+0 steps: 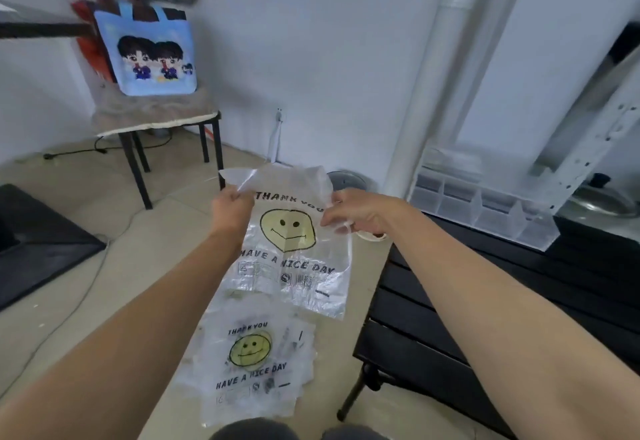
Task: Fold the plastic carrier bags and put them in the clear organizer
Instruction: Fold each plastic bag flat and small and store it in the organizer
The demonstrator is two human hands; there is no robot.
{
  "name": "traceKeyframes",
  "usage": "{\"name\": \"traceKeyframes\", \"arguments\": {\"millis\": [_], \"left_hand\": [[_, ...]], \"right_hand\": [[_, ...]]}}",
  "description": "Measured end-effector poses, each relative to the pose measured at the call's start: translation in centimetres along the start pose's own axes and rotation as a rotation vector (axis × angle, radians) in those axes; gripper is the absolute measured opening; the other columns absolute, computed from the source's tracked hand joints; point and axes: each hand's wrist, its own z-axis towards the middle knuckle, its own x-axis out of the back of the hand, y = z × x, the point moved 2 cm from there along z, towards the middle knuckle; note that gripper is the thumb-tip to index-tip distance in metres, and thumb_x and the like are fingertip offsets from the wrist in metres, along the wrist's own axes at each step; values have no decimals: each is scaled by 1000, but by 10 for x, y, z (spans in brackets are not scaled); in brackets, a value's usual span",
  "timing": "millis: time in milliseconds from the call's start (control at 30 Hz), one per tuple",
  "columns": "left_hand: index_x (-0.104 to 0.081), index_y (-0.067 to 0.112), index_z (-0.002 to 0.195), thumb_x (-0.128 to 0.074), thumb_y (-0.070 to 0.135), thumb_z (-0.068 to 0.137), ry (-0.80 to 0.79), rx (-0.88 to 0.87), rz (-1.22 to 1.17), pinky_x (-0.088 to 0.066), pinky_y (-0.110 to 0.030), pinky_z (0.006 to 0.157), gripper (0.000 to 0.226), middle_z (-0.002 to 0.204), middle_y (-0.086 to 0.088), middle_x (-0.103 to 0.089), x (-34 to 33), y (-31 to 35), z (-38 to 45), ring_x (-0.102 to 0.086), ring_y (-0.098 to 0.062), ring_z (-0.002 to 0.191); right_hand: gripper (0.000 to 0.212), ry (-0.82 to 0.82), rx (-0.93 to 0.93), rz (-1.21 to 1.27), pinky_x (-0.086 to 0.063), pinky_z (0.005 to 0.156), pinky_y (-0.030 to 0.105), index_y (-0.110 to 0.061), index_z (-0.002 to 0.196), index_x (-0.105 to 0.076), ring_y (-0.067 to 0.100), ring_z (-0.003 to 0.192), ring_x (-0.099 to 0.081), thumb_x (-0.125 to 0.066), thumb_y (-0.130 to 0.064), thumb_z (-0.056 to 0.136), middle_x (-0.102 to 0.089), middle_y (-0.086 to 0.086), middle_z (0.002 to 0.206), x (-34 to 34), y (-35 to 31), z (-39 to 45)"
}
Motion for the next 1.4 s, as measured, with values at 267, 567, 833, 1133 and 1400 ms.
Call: {"name": "traceKeyframes", "arguments": {"millis": [267, 567, 833, 1133, 1400], "left_hand": [[-52, 10, 78, -51, 5, 91, -153, -385, 54, -34, -15, 48, 14, 68, 0, -46, -59, 94, -55, -38, -9, 56], [-61, 17, 100, -56, 5, 86, -143, -744, 264, -40, -26, 71, 20, 97, 6, -64, -138, 127, -123, -55, -18, 93], [-62, 4, 103, -43, 13, 85, -436, -732, 347, -47, -37, 77, 28, 92, -9, -65, -175, 81, -156, -58, -25, 84], [-59, 12, 112, -53, -9, 85, -858, -575, 474, -37, -5, 86, 34, 109, 10, -59, -165, -20, -190, -53, 14, 97], [-61, 12, 82, -64, 12, 65, -945, -1031, 704, -56, -34, 68, 17, 89, -1, -64, -137, -39, -198, -56, -6, 86]], "right_hand": [[54, 377, 135, -303, -43, 83, 28, -11, 127, -52, 22, 114, -50, -77, -24, 81, -51, 3, 125, 74, -6, -108], [8, 1093, 279, -502, -45, 72, 33, -13, 92, -65, 19, 89, -55, -62, -20, 89, -54, 0, 104, 137, 55, -195], [35, 1145, 311, -335, -43, 83, 26, -13, 123, -59, 15, 100, -54, -67, -16, 89, -56, -1, 109, 136, 144, -238], [35, 838, 212, -198, -45, 86, 18, -31, 119, -60, 1, 105, -56, -66, -16, 89, -55, -18, 115, 81, 261, -241], [34, 695, 50, -519, -14, 118, 35, -35, 113, -67, 2, 117, -51, -59, -13, 89, -57, -19, 120, 55, 294, -250]]}}
